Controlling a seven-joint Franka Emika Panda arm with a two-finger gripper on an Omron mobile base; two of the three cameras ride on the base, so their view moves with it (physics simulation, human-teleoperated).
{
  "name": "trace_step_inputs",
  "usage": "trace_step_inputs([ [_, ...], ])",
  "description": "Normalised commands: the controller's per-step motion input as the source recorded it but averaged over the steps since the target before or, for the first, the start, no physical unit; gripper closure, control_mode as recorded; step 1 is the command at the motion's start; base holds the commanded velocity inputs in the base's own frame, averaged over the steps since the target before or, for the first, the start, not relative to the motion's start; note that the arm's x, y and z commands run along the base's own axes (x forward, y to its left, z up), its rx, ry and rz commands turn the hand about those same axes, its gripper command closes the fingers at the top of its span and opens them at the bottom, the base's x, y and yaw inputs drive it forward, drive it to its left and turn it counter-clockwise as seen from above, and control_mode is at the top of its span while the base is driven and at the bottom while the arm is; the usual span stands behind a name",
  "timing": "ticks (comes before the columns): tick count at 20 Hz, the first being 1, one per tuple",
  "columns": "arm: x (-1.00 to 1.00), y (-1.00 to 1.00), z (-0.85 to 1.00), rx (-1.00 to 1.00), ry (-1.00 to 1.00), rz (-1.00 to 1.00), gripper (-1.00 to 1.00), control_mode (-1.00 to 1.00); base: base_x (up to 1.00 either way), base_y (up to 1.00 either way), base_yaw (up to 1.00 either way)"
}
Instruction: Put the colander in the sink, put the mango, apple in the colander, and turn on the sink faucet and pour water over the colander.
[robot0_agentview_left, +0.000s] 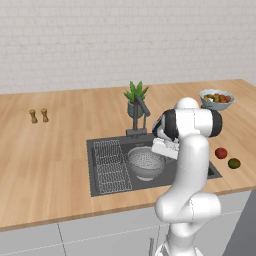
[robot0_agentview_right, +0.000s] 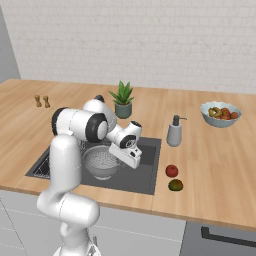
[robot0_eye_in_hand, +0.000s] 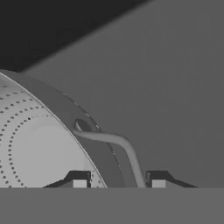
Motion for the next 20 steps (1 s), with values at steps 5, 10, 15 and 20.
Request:
trace_step_inputs([
  [5,-0.07,-0.04,0.15,0.0,0.0,-0.11,-1.0,-1.0,0.0,0.0,0.0],
  [10,-0.01,-0.25,0.5,0.0,0.02,-0.06,-1.0,-1.0,0.0,0.0,0.0],
  [15,-0.19,-0.36,0.55,0.0,0.04,-0.03,-1.0,-1.0,0.0,0.0,0.0],
  [20,-0.55,-0.45,0.45,-0.09,-0.01,0.04,-1.0,-1.0,0.0,0.0,0.0],
])
